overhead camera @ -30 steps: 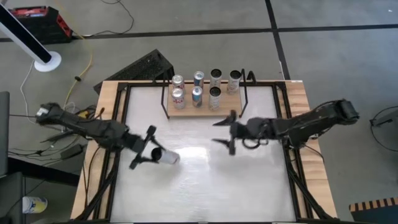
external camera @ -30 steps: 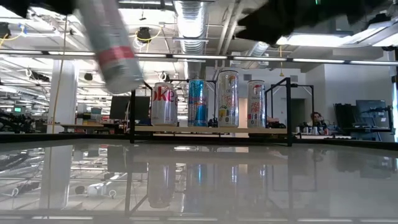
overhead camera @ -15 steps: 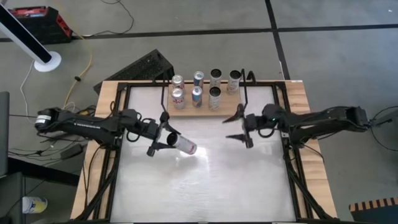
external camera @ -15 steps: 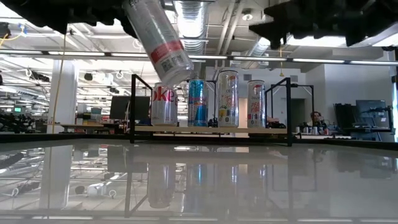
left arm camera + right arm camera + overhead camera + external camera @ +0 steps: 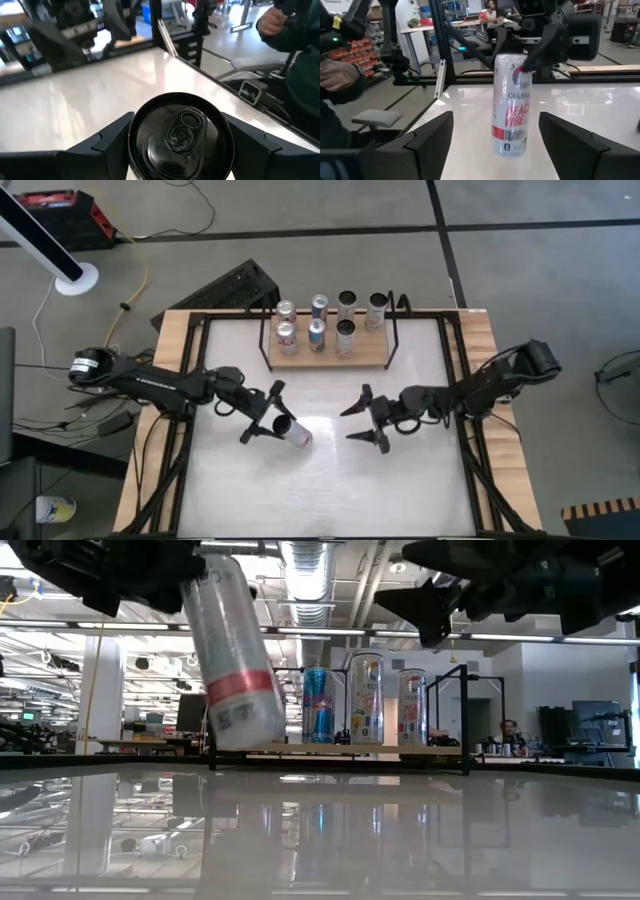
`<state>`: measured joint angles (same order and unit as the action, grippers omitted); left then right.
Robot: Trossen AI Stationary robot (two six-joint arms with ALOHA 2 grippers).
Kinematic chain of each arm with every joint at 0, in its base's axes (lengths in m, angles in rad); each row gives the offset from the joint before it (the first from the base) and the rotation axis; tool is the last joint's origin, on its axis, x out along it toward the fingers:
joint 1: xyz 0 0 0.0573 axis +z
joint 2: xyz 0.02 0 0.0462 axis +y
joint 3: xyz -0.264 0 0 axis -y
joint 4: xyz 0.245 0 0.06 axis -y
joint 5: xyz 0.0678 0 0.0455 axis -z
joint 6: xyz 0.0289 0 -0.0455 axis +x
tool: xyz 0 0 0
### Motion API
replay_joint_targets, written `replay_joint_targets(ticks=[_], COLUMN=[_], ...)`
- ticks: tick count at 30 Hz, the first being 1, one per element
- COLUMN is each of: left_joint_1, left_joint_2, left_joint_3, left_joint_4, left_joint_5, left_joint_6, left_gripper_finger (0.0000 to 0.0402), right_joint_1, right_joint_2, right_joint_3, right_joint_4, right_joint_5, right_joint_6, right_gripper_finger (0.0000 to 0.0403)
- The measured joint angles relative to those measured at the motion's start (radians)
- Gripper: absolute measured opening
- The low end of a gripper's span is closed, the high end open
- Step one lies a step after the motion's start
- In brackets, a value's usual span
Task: Place canned beverage on shelf
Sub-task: Put the white-pink soda can on the shelf aligned with the other white-pink soda can on the shelf
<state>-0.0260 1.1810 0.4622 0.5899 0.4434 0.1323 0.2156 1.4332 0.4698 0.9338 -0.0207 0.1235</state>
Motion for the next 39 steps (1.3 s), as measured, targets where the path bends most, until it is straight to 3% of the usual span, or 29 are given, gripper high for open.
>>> replay_joint_targets(ticks=[10,24,32,39], left_joint_1=[-0.020,-0.018,-0.018,-0.018], left_joint_2=[0.066,0.050,0.052,0.054], left_joint_3=[0.000,0.005,0.024,0.137], left_joint_4=[-0.005,-0.149,-0.150,-0.311], left_joint_5=[-0.008,-0.073,-0.077,-0.080], left_joint_6=[-0.087,-0.038,-0.047,-0.001], left_gripper_finger=[0.0240,0.0242,0.0277,0.0300], right_joint_1=[0.058,0.046,0.034,0.033], right_joint_2=[0.124,0.128,0.128,0.127], right_joint_3=[0.001,0.050,0.050,0.050], right_joint_4=[0.117,0.114,0.096,0.092], right_joint_5=[0.028,0.031,0.030,0.028], right_joint_6=[0.042,0.002,0.000,0.000], right_gripper_finger=[0.0317,0.0317,0.0317,0.0317])
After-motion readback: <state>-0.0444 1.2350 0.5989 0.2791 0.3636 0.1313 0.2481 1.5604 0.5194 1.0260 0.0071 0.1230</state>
